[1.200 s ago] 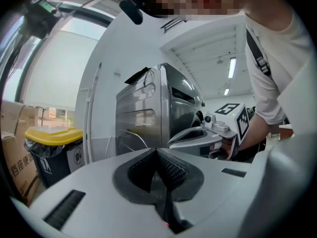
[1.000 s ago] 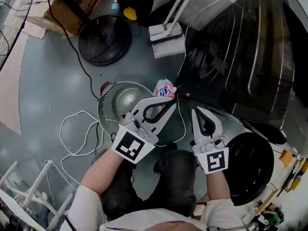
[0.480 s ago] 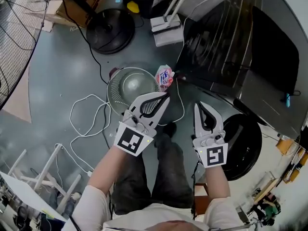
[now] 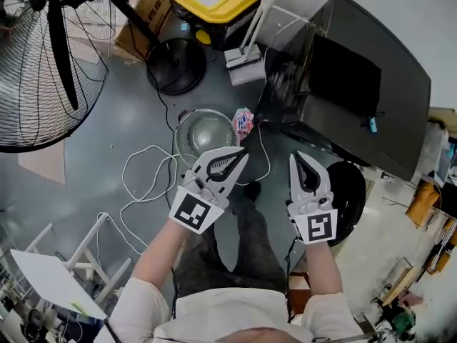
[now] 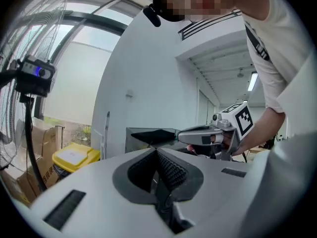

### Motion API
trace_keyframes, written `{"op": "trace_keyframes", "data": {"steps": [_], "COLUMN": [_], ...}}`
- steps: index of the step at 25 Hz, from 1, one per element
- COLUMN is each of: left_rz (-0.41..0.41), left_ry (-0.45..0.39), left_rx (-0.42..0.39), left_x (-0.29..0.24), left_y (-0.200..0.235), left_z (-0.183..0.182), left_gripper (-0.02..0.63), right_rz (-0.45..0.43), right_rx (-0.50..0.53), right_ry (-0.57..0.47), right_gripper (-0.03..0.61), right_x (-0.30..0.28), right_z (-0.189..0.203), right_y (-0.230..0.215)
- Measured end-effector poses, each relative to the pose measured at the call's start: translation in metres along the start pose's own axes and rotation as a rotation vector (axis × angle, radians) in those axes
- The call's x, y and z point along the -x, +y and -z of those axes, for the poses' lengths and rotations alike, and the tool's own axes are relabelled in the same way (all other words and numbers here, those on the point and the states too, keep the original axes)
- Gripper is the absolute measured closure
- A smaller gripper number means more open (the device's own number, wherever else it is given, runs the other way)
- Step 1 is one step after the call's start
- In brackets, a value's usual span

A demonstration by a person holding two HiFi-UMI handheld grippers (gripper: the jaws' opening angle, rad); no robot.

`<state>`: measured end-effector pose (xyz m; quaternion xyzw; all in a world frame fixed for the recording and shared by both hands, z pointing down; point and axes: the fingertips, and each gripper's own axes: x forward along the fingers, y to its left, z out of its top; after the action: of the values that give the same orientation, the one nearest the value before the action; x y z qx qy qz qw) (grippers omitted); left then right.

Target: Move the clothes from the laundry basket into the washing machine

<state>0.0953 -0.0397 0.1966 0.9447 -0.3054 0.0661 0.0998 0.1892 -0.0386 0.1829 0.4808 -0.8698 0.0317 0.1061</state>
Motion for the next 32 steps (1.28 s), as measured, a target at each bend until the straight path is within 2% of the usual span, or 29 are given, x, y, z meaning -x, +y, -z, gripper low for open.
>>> {"op": "trace_keyframes", "data": {"steps": [3,10,15,17,21,25,32], "left_rz": [0.003,0.001,0.007,0.009,0.010,0.021,-0.002], "left_ry": [0.009,-0.013,-0.019,-0.015,-0.018,-0.027,-0.048], "left_rx": [0.030,0.036,-0.019,-0.004,-0.018,0.013,0.061], "left_x": [0.016,0.043,0.061,0.066,0.077,0.089,0.110], "left_y": [-0.013,-0.027,-0.038,-0.042,-0.050,-0.060,-0.067], "left_z": [-0.039,-0.127,-0.177,-0.194,-0.223,-0.250,-0.290], "left_gripper": [0.609,0.609,0.609,0.609,0.609,0.609,0.609], "right_rz": [0.008,0.044,0.069,0.079,0.104,0.143,0.138], "right_rx": [-0.016,-0.031,-0.036,-0.031,-0.037,-0.065,-0.062], "right_ry": [-0.013,-0.055,-0.073,-0.079,-0.066,-0.032,-0.039], "right_gripper": [0.569,0.569,0.569,0.569,0.568,0.568,0.568], "right_x": [0.013,0.038,0.064,0.072,0.089,0.105,0.133], "right_z": [-0.045,-0.132,-0.185,-0.205,-0.235,-0.259,-0.300], "right_y": [-0.001,-0.007,-0.005,-0.005,-0.005,-0.009,-0.009]}}
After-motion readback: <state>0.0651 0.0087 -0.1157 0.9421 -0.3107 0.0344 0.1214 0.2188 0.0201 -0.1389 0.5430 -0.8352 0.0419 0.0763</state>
